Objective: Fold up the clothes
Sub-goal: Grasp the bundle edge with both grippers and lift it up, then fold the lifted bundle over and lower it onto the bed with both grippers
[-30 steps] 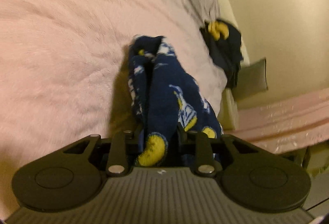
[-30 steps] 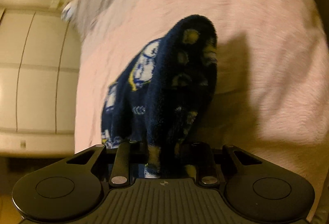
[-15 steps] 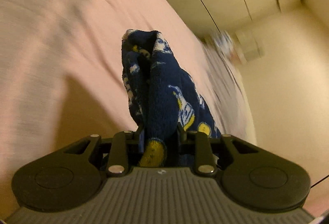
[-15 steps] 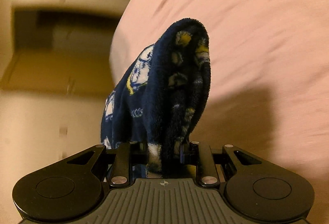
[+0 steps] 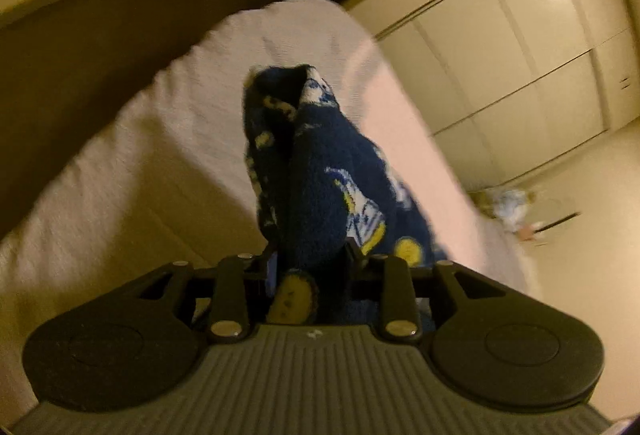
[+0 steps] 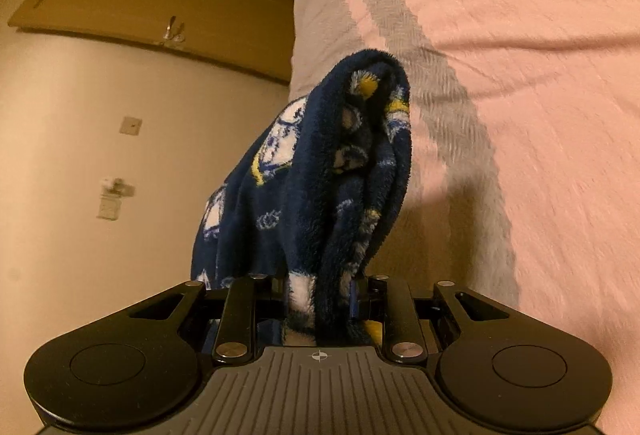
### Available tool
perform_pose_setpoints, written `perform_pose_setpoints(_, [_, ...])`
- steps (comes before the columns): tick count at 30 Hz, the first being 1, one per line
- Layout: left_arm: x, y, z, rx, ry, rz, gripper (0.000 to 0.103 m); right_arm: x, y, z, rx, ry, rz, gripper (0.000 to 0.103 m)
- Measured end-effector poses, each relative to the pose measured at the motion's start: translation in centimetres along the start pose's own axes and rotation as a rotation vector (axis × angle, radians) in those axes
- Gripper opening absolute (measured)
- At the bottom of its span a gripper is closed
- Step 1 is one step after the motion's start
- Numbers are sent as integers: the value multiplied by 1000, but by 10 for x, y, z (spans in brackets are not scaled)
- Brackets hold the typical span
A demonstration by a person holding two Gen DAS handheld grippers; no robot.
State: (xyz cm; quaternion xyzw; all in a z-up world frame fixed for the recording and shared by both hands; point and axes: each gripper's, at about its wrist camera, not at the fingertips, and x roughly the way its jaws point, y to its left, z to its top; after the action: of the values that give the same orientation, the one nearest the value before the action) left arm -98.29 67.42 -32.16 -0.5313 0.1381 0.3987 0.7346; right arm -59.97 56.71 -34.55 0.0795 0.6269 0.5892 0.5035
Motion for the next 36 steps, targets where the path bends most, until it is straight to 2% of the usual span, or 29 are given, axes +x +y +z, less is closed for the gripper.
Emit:
perform_pose_setpoints(1, [7, 10, 5, -29, 5, 49, 27, 7, -2, 8, -29, -21, -63, 48])
perform_pose_setpoints(2, [12, 20, 10, -63, 13, 96, 26, 10, -4, 8, -30, -25, -135, 52])
perform_pose_setpoints(3, [12, 25, 11, -91, 8, 122, 24, 10, -5, 5, -17, -21, -213, 52])
perform_pose_setpoints(4, [10, 30, 12, -116, -2, 140, 23, 10, -8, 2, -4, -14, -244, 52])
perform_pose_setpoints(6, [-3, 27, 8, -94, -18, 130, 23, 5, -9, -8, -23, -12, -240, 52])
perform_pose_setpoints(10, [-16, -5, -14, 116, 15, 127, 18, 0, 18, -41, -231, 5, -300, 52])
perform_pose_setpoints(13, [-12, -31, -33, 305, 57, 121, 15, -1, 41, -68, -404, 19, -347, 52])
perform_pose_setpoints(16, [9, -40, -59, 435, 121, 133, 15, 9, 59, -96, -590, 29, -396, 52])
perform_pose_setpoints(18, [28, -35, -76, 500, 167, 221, 11, 21, 58, -112, -662, 46, -434, 52])
perform_pose_setpoints(20, [44, -21, -93, 547, 196, 305, 12, 34, 49, -129, -710, 84, -475, 52])
perform_pose_setpoints(23, [55, -7, -106, 549, 209, 337, 12, 53, 32, -157, -808, 120, -526, 52])
perform_pose_setpoints(25, [53, -11, -105, 556, 199, 340, 12, 56, 33, -167, -861, 100, -545, 52])
perform_pose_setpoints(29, [40, -14, -105, 539, 149, 310, 12, 36, 42, -170, -855, 0, -523, 52])
perform_pose_setpoints(30, [40, -12, -106, 535, 152, 311, 13, 33, 40, -172, -856, 0, -522, 52])
perform_pose_setpoints(33, [46, -5, -109, 534, 177, 330, 13, 47, 21, -173, -828, 102, -537, 52])
perform_pose_setpoints(36, [47, -19, -104, 544, 183, 370, 13, 40, 25, -164, -805, 124, -514, 52])
